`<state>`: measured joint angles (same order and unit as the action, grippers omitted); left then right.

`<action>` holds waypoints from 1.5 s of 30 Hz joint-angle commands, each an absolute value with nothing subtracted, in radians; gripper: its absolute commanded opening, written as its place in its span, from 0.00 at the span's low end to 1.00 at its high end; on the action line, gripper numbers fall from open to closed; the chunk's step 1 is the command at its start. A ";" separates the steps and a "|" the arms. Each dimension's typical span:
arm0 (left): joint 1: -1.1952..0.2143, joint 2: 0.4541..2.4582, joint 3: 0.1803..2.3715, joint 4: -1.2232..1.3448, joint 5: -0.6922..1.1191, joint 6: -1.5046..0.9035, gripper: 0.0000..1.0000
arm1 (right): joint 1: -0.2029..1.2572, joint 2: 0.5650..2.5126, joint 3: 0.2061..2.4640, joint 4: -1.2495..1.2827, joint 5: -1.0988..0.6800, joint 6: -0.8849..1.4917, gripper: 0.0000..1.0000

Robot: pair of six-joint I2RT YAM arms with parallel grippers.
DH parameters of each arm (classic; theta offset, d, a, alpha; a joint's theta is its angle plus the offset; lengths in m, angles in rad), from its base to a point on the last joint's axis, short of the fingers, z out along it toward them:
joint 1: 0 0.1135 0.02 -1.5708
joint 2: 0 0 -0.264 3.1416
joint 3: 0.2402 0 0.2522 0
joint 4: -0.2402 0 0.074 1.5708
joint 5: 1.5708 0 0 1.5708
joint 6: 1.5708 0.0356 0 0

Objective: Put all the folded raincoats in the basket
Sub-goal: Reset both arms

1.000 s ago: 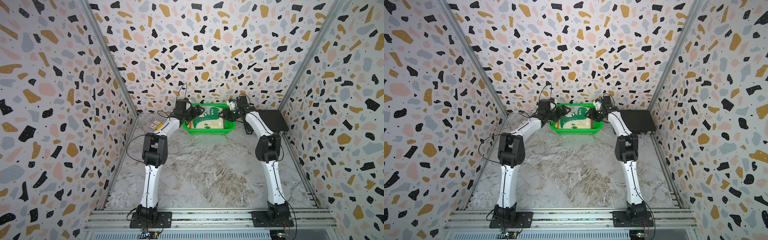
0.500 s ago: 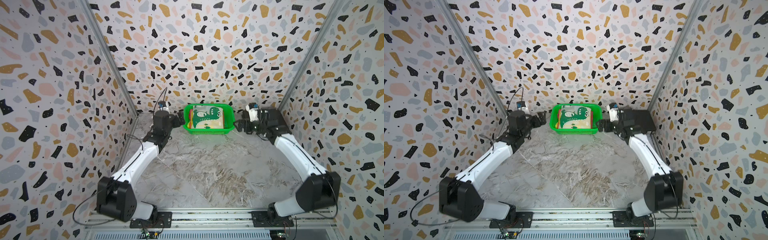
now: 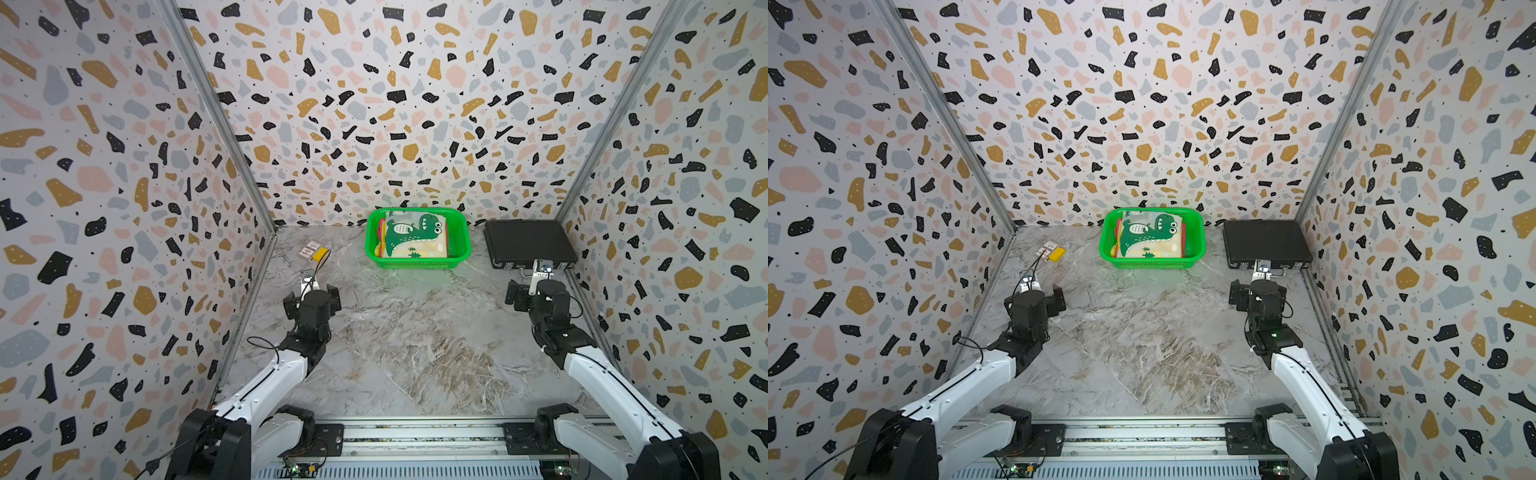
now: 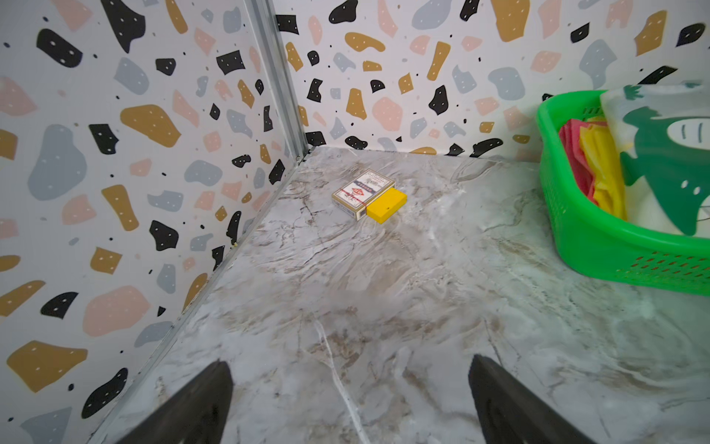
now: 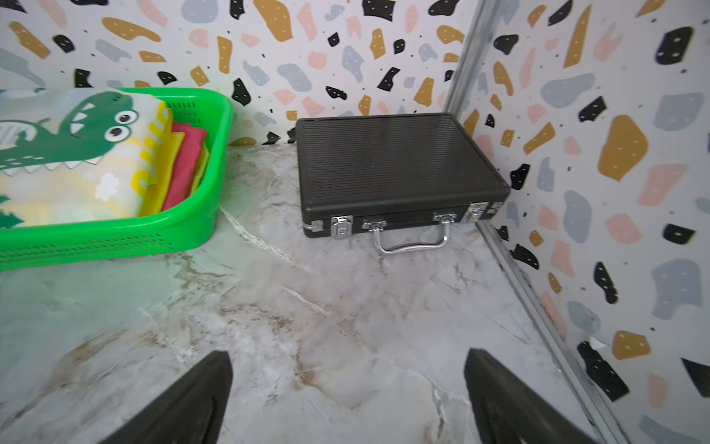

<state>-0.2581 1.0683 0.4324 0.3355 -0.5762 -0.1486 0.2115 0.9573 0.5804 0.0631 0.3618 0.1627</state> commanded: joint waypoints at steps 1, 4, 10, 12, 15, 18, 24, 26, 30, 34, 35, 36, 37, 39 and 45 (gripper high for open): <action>-0.256 1.074 0.367 0.553 -0.624 -0.099 1.00 | 0.212 0.876 0.502 0.060 0.459 0.144 1.00; -0.246 1.098 0.307 0.691 -0.641 -0.073 1.00 | 0.212 0.792 0.403 0.152 0.452 0.100 1.00; -0.233 1.166 0.293 0.837 -0.616 0.004 1.00 | 0.212 0.834 0.350 0.236 0.415 0.086 1.00; -0.233 1.191 0.303 0.859 -0.661 0.025 1.00 | 0.212 0.869 0.366 0.212 0.450 0.086 1.00; -0.232 1.158 0.312 0.774 -0.605 0.014 1.00 | 0.212 0.890 0.353 0.256 0.470 0.080 1.00; -0.235 1.092 0.288 0.673 -0.593 -0.018 1.00 | 0.212 0.916 0.328 0.341 0.464 0.067 1.00; -0.224 1.173 0.143 0.929 -0.668 -0.063 1.00 | 0.211 1.034 0.299 0.481 0.454 0.026 1.00; -0.224 1.237 0.162 0.961 -0.638 -0.048 1.00 | 0.210 1.061 0.278 0.558 0.467 0.018 1.00; -0.223 1.359 0.200 1.038 -0.533 0.023 1.00 | 0.207 1.154 0.248 0.722 0.476 -0.004 1.00; -0.215 1.467 0.224 1.100 -0.487 0.045 1.00 | 0.208 1.273 0.249 0.851 0.532 -0.034 1.00; -0.215 1.475 0.230 1.104 -0.487 0.054 1.00 | 0.206 1.294 0.259 0.869 0.567 -0.026 1.00; -0.215 1.445 0.248 1.029 -0.475 0.034 1.00 | 0.206 1.311 0.270 0.868 0.580 -0.025 1.00; -0.210 1.423 0.273 0.932 -0.459 0.023 1.00 | 0.199 1.327 0.274 0.876 0.569 -0.027 1.00; -0.186 1.432 0.296 0.899 -0.404 0.021 1.00 | 0.186 1.409 0.260 0.990 0.557 -0.035 1.00; -0.179 1.433 0.299 0.891 -0.393 0.016 1.00 | 0.172 1.469 0.267 1.052 0.469 -0.068 1.00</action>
<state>-0.1841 1.4418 0.2844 0.8944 -0.4232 0.0147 0.1802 1.4605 0.2462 0.9558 0.4999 -0.0463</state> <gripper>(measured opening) 0.996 0.997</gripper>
